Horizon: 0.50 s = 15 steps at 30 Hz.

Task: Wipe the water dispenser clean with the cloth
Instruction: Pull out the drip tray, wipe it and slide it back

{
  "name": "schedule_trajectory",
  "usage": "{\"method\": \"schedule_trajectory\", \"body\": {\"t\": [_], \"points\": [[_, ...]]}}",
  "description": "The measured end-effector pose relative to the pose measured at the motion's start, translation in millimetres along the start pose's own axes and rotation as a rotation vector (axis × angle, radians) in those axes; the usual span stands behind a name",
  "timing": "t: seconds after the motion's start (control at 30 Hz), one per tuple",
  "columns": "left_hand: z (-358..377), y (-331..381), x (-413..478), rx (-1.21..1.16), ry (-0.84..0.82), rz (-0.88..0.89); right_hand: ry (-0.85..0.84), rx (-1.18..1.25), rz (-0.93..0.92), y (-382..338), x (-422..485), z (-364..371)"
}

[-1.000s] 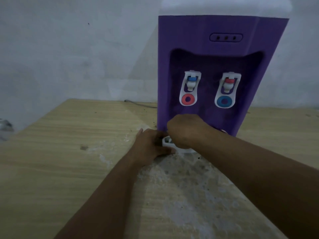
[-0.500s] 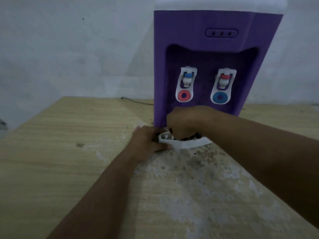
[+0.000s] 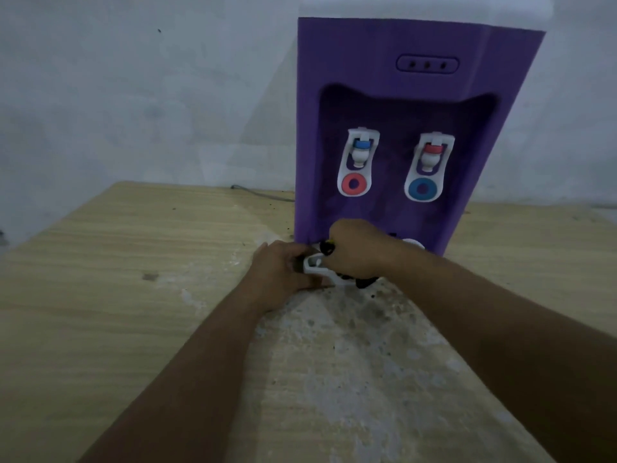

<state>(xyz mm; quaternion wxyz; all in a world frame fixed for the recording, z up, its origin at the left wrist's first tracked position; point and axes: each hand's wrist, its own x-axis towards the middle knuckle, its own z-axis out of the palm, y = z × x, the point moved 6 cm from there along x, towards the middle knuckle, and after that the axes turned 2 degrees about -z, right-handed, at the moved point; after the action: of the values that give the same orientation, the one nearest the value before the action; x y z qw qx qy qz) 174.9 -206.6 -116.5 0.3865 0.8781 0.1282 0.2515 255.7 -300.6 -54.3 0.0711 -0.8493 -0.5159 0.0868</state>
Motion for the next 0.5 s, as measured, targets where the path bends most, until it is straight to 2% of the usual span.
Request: {"method": "schedule_trajectory", "body": {"t": [0.07,0.13,0.27,0.37,0.5], "points": [[-1,1,0,0.011,0.004,-0.002,0.0,0.118,0.041,13,-2,-5],[-1,2,-1,0.019,-0.001,-0.004,0.109,0.149,0.096,24,-6,-7],[-1,2,0,0.013,-0.002,-0.008,0.208,0.046,0.057,13,-5,7],[0,-1,1,0.008,0.003,-0.013,0.187,-0.067,-0.024,1,-1,13],[2,-6,3,0.009,0.004,-0.045,0.07,-0.017,-0.044,3,-4,8]]}}
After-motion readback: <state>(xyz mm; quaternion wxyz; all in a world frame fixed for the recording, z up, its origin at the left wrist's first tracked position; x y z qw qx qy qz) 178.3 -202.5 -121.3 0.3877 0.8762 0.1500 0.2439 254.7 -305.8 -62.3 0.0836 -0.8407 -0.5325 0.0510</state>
